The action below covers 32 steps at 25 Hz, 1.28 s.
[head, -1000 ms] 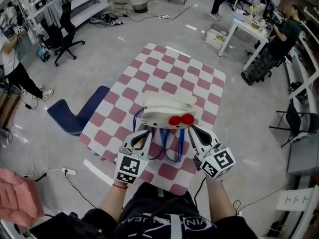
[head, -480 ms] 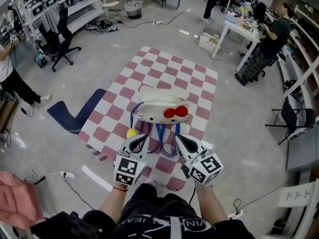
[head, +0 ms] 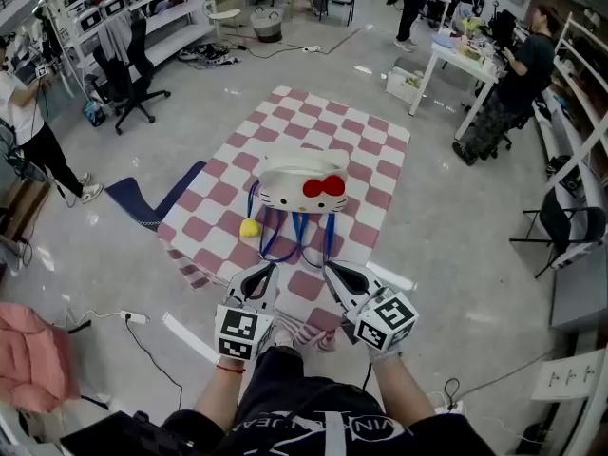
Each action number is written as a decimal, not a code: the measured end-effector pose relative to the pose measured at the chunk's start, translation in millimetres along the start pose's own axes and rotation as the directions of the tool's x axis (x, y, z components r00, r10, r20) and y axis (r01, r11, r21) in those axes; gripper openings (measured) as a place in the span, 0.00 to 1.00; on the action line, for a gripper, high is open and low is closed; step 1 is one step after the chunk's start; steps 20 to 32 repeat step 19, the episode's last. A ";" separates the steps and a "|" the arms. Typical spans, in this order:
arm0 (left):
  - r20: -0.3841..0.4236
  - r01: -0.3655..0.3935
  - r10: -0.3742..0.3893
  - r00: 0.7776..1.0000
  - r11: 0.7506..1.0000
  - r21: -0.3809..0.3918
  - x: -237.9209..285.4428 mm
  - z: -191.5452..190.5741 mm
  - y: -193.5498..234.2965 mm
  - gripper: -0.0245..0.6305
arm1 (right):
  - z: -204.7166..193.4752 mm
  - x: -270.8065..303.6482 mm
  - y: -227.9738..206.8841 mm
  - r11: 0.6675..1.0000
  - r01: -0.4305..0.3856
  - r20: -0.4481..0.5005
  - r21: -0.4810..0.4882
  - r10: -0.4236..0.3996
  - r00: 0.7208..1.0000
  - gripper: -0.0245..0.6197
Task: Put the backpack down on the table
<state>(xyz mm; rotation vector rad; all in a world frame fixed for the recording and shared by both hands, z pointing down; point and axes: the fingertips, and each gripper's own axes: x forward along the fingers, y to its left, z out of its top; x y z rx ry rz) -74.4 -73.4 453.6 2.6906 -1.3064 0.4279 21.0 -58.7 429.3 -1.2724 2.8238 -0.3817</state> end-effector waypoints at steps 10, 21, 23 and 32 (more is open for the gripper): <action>0.024 -0.049 0.049 0.999 0.999 -0.024 -62.1 -20.1 -73.9 0.05 | -16.1 -71.2 46.9 0.999 -0.026 0.008 -0.023 0.027 1.000 0.04; -0.001 -0.076 0.076 0.997 0.997 -0.007 -95.9 -27.4 -108.3 0.05 | -25.7 -108.1 66.0 0.999 -0.049 0.014 0.002 0.049 0.999 0.04; -0.001 -0.076 0.076 0.997 0.997 -0.007 -95.9 -27.4 -108.3 0.05 | -25.7 -108.1 66.0 0.999 -0.049 0.014 0.002 0.049 0.999 0.04; -0.001 -0.076 0.076 0.997 0.997 -0.007 -95.9 -27.4 -108.3 0.05 | -25.7 -108.1 66.0 0.999 -0.049 0.014 0.002 0.049 0.999 0.04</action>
